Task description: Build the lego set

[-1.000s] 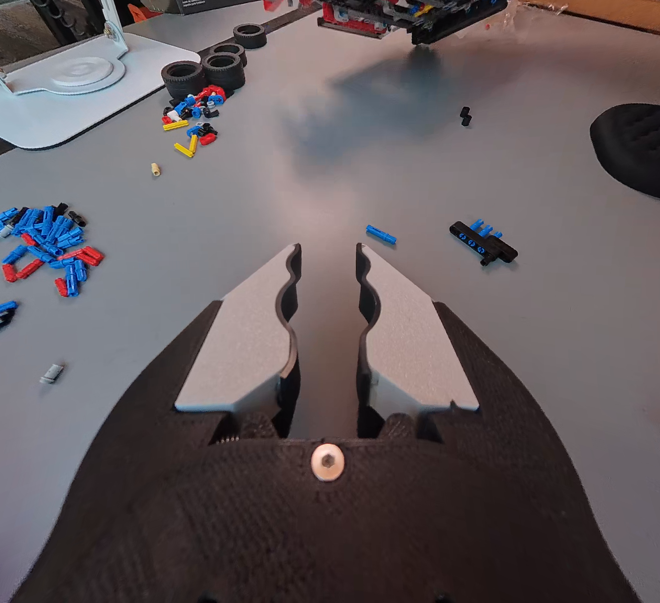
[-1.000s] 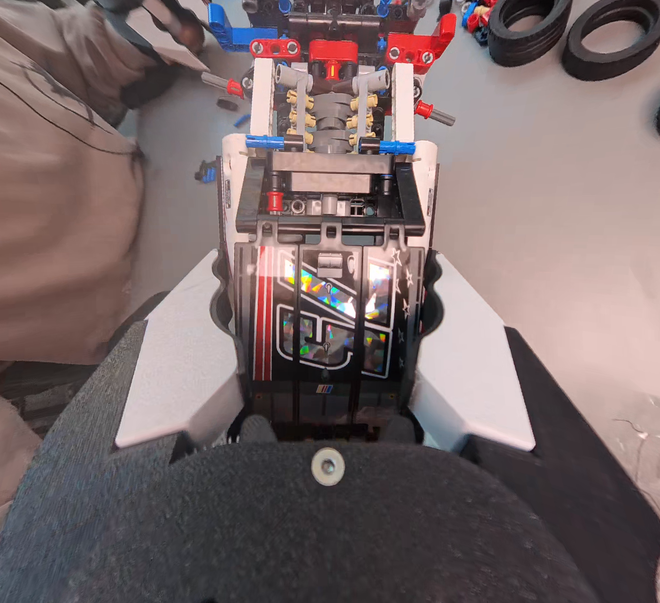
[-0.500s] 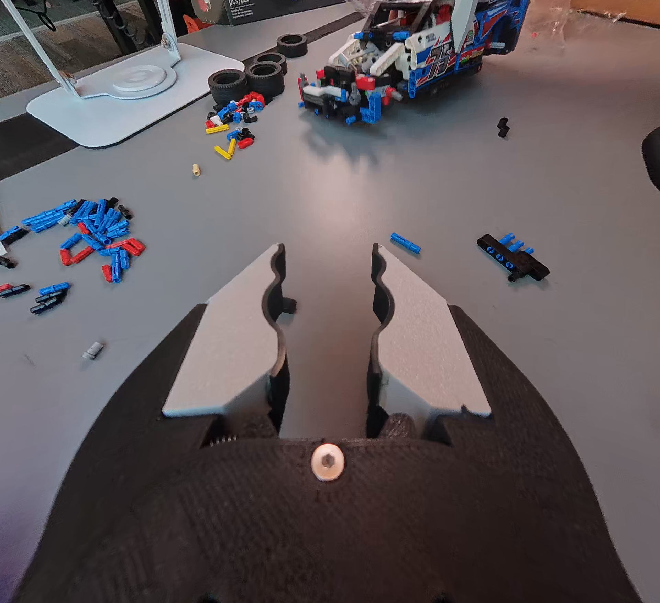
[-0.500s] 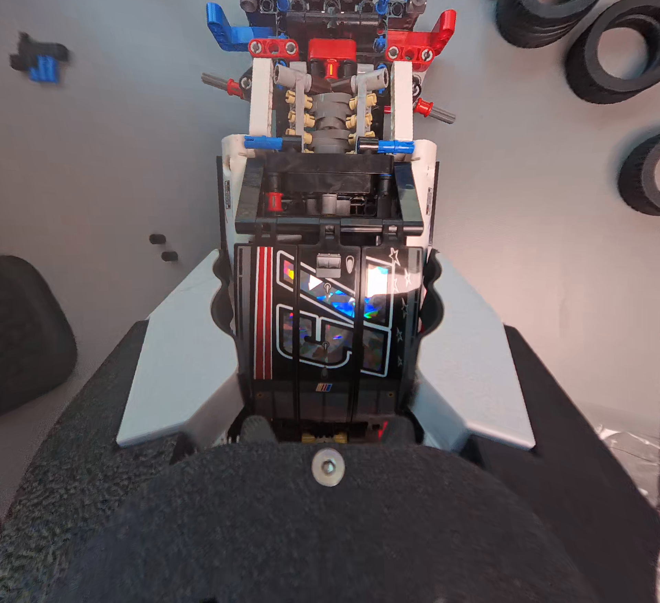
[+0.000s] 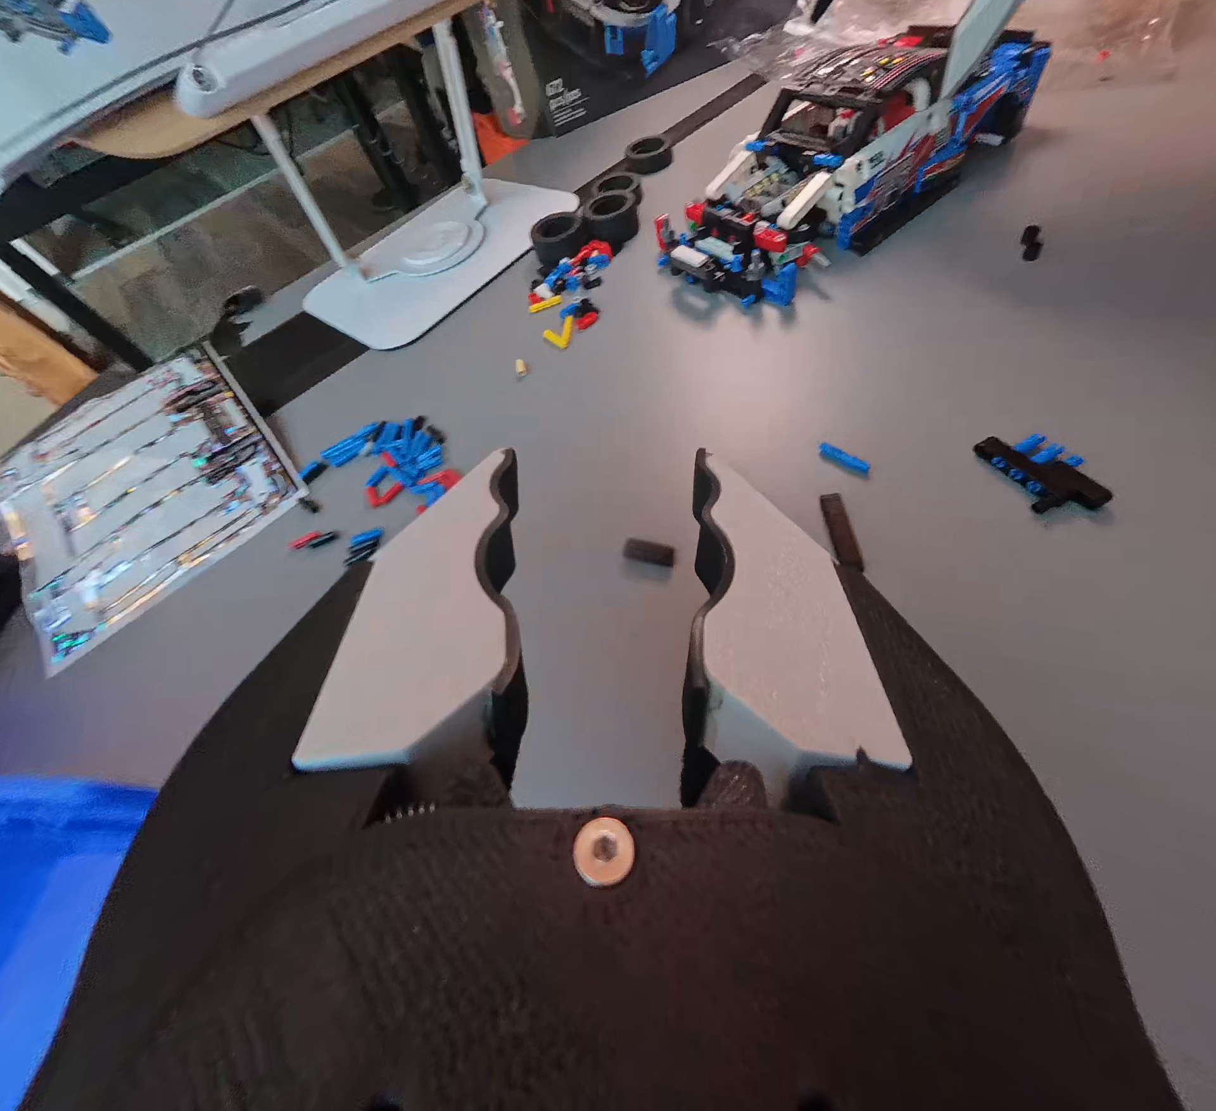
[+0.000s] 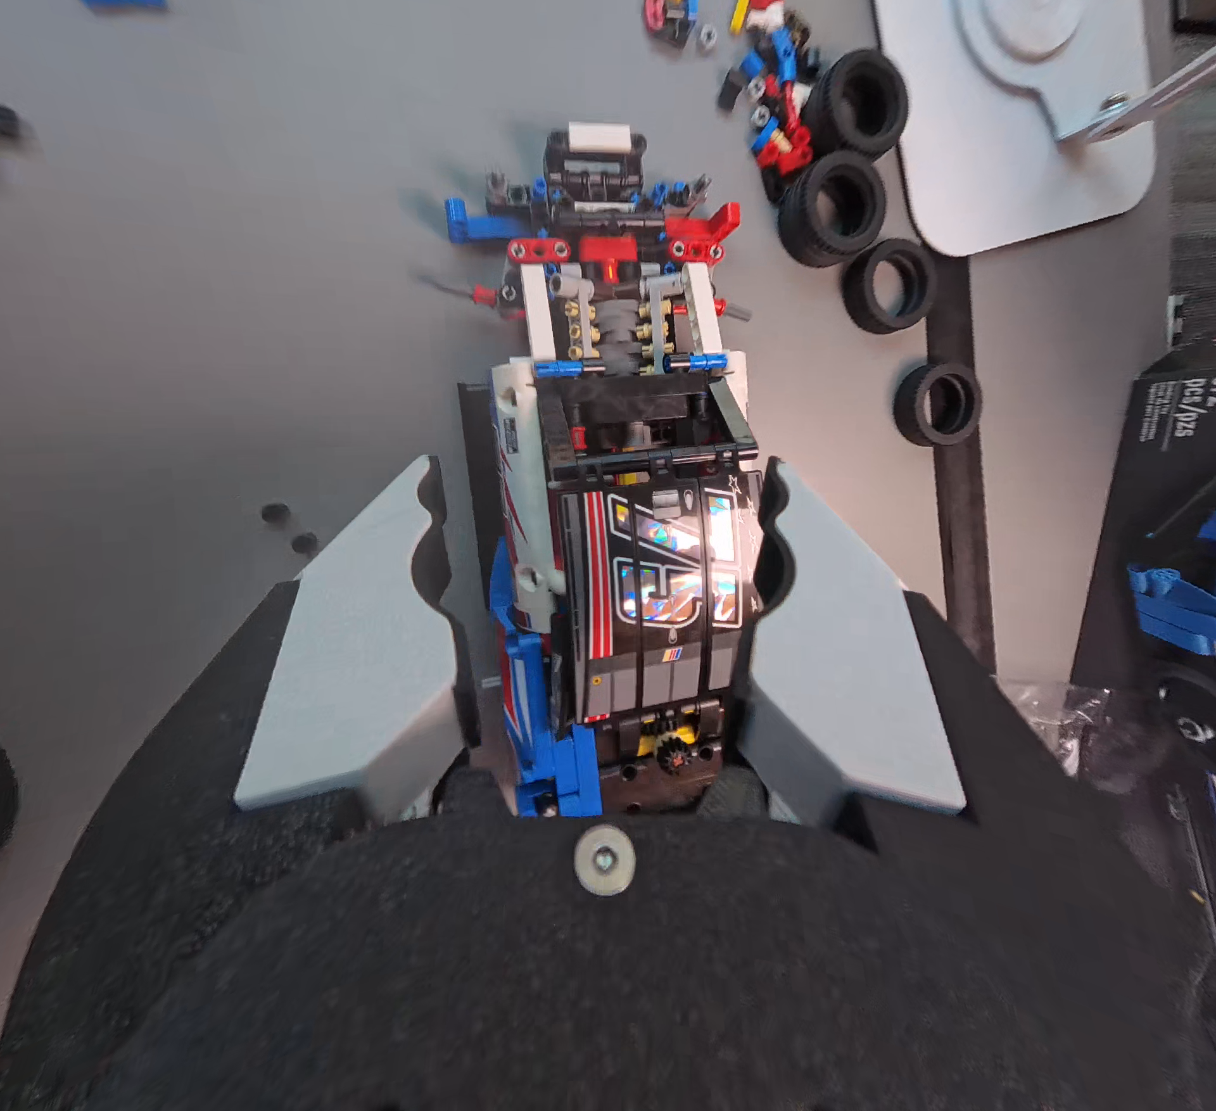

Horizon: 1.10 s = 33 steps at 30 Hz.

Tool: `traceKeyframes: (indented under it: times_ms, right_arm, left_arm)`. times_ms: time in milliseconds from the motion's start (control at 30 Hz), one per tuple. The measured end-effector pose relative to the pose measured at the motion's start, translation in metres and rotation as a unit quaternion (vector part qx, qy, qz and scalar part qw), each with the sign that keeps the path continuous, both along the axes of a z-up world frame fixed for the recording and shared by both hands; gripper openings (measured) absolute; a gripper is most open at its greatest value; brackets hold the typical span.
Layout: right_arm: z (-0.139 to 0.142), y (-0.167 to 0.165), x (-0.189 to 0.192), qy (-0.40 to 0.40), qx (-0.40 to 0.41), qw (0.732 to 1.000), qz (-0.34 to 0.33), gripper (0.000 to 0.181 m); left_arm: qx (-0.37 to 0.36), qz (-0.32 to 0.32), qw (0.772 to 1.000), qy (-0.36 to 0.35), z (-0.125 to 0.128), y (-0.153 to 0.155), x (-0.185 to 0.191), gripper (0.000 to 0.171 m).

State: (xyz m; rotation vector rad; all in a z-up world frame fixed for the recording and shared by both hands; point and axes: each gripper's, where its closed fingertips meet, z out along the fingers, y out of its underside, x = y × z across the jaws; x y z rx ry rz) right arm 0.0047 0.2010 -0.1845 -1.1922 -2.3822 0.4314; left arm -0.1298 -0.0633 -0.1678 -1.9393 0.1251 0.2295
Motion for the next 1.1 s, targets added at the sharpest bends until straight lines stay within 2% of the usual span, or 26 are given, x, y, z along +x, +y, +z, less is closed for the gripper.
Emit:
traceKeyframes:
  times_ms: [67,133,233,300,333,400,467,567,633,733,767,900,967,1033,1100]
  right_arm:
    - [0.018,-0.014,0.008,0.043,-0.021,0.999,-0.012,0.091]
    - [0.028,-0.029,0.023,0.073,-0.048,0.996,-0.023,0.086]
    - [0.027,-0.05,0.049,0.09,-0.079,0.992,-0.033,0.082]
    - [0.02,-0.063,0.059,0.095,-0.096,0.99,-0.035,0.082]
    - [0.017,-0.067,0.062,0.1,-0.104,0.989,-0.036,0.081]
    - [0.012,-0.075,0.065,0.103,-0.12,0.987,-0.04,0.08]
    - [0.009,-0.08,0.071,0.108,-0.132,0.984,-0.047,0.079]
    - [0.006,-0.087,0.089,0.118,-0.148,0.98,-0.062,0.077]
    - [0.004,-0.089,0.098,0.126,-0.158,0.977,-0.071,0.075]
    - [0.002,-0.088,0.094,0.14,-0.18,0.971,-0.076,0.073]
    - [0.003,-0.089,0.09,0.141,-0.19,0.969,-0.076,0.072]
    - [0.006,-0.102,0.092,0.145,-0.194,0.968,-0.067,0.072]
    - [0.002,-0.107,0.097,0.146,-0.204,0.965,-0.074,0.071]
    - [-0.002,-0.11,0.098,0.148,-0.216,0.962,-0.084,0.071]
    - [-0.005,-0.113,0.097,0.149,-0.226,0.958,-0.092,0.071]
  left_arm:
    - [-0.057,0.054,0.997,0.022,0.005,-0.035,-0.035,0.06]
    - [-0.121,0.123,0.984,0.043,0.002,-0.083,-0.073,0.061]
    - [-0.29,0.182,0.938,0.053,-0.046,-0.153,-0.113,0.067]
    - [-0.386,0.187,0.902,0.039,-0.084,-0.184,-0.125,0.061]
    - [-0.379,0.183,0.906,0.043,-0.086,-0.183,-0.127,0.03]
    - [-0.403,0.158,0.9,0.061,-0.087,-0.189,-0.12,0.025]
    - [-0.417,0.118,0.901,0.038,-0.081,-0.197,-0.091,0.024]
    - [-0.357,0.052,0.933,-0.005,-0.037,-0.202,-0.027,0.024]
    - [-0.324,0.053,0.945,-0.014,-0.021,-0.204,-0.017,0.024]
    - [-0.339,0.152,0.927,0.039,-0.04,-0.207,-0.077,0.028]
    - [-0.349,0.16,0.922,0.041,-0.051,-0.206,-0.087,0.027]
    - [-0.33,0.152,0.929,0.068,-0.059,-0.192,-0.073,0.027]
    - [-0.327,0.151,0.929,0.087,-0.072,-0.188,-0.066,0.027]
    - [-0.325,0.164,0.924,0.119,-0.082,-0.184,-0.067,0.027]
    - [-0.302,0.184,0.924,0.144,-0.079,-0.177,-0.07,0.029]
